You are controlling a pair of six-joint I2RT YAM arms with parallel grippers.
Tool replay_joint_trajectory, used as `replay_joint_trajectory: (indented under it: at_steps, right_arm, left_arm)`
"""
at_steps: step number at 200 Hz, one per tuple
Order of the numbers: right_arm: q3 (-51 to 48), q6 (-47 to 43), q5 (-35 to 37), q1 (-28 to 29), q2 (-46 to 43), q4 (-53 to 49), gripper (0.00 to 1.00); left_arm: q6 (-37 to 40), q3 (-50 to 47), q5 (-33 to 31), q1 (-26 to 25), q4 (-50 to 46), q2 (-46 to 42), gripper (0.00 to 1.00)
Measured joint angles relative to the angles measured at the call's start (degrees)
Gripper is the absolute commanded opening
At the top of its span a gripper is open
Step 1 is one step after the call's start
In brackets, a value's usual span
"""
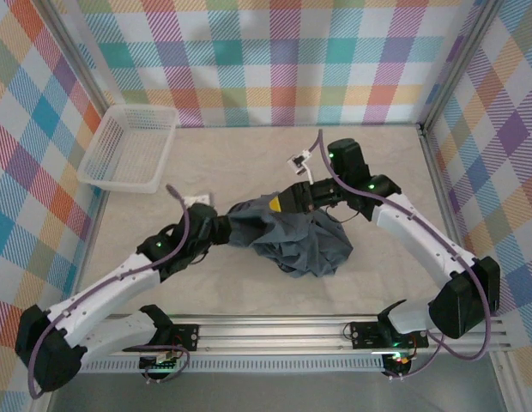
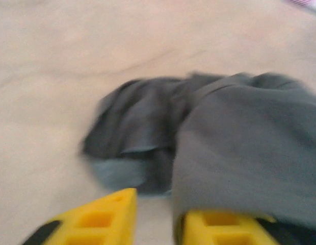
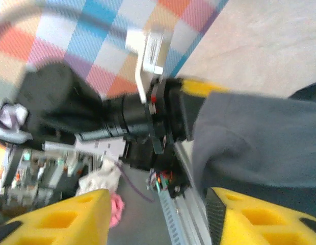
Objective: Fold the inside-out t-shirt
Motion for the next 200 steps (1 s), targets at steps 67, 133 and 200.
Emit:
replay_joint_trajectory:
  at_steps: [67, 133, 200]
  right_arm:
    - [-2.4, 0.9, 24.2, -11.0, 1.6, -7.0, 0.64]
    - [-7.2, 0.5, 37.6, -10.8, 15.4, -11.4, 0.65]
    - [-7.3, -0.2, 34.1, -10.8, 18.1, -9.9, 0.00]
  left_arm:
    - [-9.3, -6.4, -4.1, 5.3, -5.2, -15.0, 0.61]
    - [8.9, 33.4, 18.1, -3.3, -2.4, 35.2, 0.78]
    - [12.1, 38.6, 19.1, -4.7, -4.5, 52.8, 0.00]
